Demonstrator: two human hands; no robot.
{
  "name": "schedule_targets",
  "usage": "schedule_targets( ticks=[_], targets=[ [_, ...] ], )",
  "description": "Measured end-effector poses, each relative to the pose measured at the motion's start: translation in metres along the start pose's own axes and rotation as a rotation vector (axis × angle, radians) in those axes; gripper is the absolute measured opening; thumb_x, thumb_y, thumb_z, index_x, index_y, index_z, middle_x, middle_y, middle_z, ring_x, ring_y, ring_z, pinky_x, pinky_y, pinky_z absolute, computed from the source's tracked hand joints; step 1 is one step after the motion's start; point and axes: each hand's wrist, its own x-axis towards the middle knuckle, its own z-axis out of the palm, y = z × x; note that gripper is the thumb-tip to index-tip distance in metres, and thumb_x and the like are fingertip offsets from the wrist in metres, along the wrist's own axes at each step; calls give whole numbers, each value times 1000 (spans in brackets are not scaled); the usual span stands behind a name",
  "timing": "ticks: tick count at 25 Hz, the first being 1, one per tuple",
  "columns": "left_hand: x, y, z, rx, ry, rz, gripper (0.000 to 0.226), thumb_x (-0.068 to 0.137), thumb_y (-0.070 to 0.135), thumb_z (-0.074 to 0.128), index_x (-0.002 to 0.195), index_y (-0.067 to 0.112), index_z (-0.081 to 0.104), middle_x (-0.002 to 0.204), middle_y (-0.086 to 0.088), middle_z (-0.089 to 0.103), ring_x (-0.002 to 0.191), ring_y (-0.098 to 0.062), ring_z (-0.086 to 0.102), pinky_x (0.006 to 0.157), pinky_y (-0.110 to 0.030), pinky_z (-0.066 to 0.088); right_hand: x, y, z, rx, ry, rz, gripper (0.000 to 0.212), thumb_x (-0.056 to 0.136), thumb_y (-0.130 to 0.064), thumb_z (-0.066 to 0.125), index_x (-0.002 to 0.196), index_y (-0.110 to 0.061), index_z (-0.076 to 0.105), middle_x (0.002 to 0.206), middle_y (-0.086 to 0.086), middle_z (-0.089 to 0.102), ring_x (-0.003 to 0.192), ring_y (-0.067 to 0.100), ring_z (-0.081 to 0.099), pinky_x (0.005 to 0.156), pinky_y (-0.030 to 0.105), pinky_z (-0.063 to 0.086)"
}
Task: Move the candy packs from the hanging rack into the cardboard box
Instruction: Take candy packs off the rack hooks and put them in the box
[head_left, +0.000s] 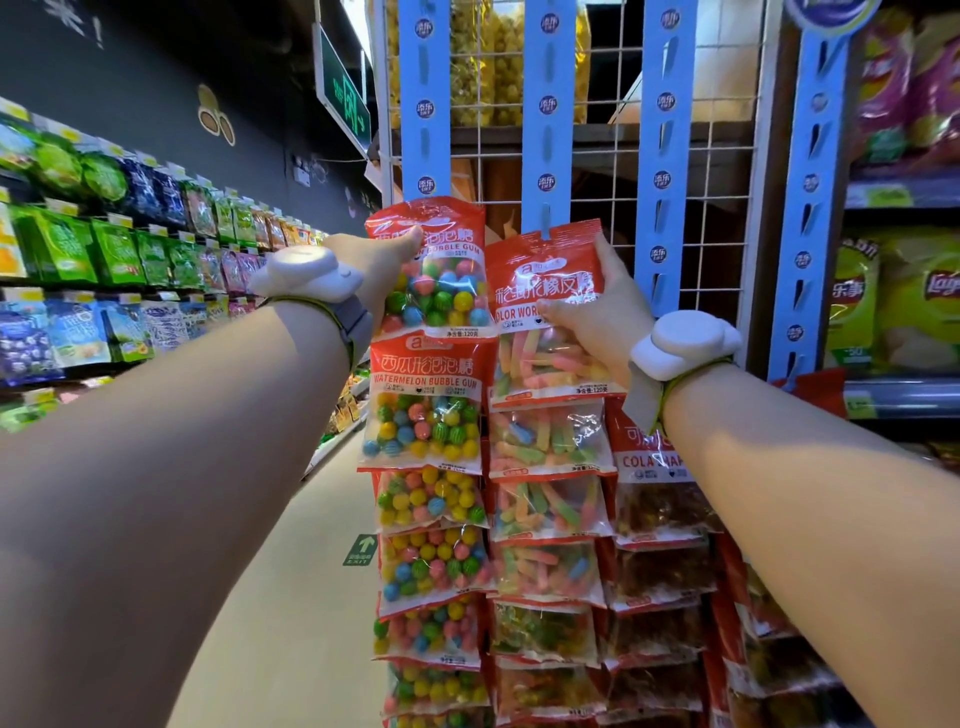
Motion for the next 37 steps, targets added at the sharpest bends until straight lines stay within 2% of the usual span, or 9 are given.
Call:
schedule_targets(
  ticks=[5,10,13,19,24,27,29,32,37],
  targets=[
    [9,-12,0,29,-12,-25,74,78,61,67,128,7,55,124,-9,60,116,-27,55,100,-41,48,1,1,-1,-37,0,-27,88,81,-4,70,149,-29,19,107,-9,58,101,16,64,81,33,57],
    [10,-19,0,38,-3,-23,73,80,60,65,128,6,55,123,-7,59,115,-25,54,99,-38,48,2,3,0,-45,7,-18,90,82,-3,69,150,-30,15,108,-10,57,97,14,64,78,32,58],
    [8,-28,1,56,-23,-14,67,80,61,66,118,7,58,113,-4,61,103,-23,56,90,-37,49,3,6,1,-49,19,-15,92,83,-4,69,150,-30,12,113,-9,58,90,8,64,61,17,57],
    [3,-62,1,213,29,335,59,87,53,62,128,11,52,115,-2,62,108,-23,59,88,-31,43,-3,15,13,-133,95,-43,91,85,-16,69,150,-33,9,133,-4,56,115,15,58,95,34,50],
    [-5,-79,7,327,102,493,78,91,46,58,152,12,22,147,-10,42,135,-29,40,112,-41,31,-24,20,25,-285,171,-33,79,81,-32,68,147,-33,24,127,-3,59,113,16,58,96,36,49],
    [-18,-92,5,446,214,585,79,91,46,57,153,14,20,151,-10,33,139,-29,29,115,-39,21,-46,31,23,-516,188,8,75,78,-51,61,145,-35,29,133,-2,51,123,19,47,104,41,42],
    [-28,-97,2,471,240,615,81,89,49,60,153,17,20,153,-10,29,141,-30,24,117,-40,18,-66,37,16,-665,171,51,73,84,-51,57,146,-29,27,143,1,42,135,23,35,112,41,32],
    [-53,-102,7,516,154,703,83,86,48,63,152,18,23,155,-11,27,144,-31,20,119,-40,14,-95,43,-5,-776,153,129,80,87,-52,55,151,-22,17,154,1,26,142,25,23,116,41,24],
    [-122,-85,37,525,10,763,79,89,52,57,152,19,24,156,-8,27,144,-31,22,119,-40,16,-131,54,-63,-856,147,210,86,85,-51,58,151,-20,13,154,5,25,141,29,25,113,44,30]
  ],
)
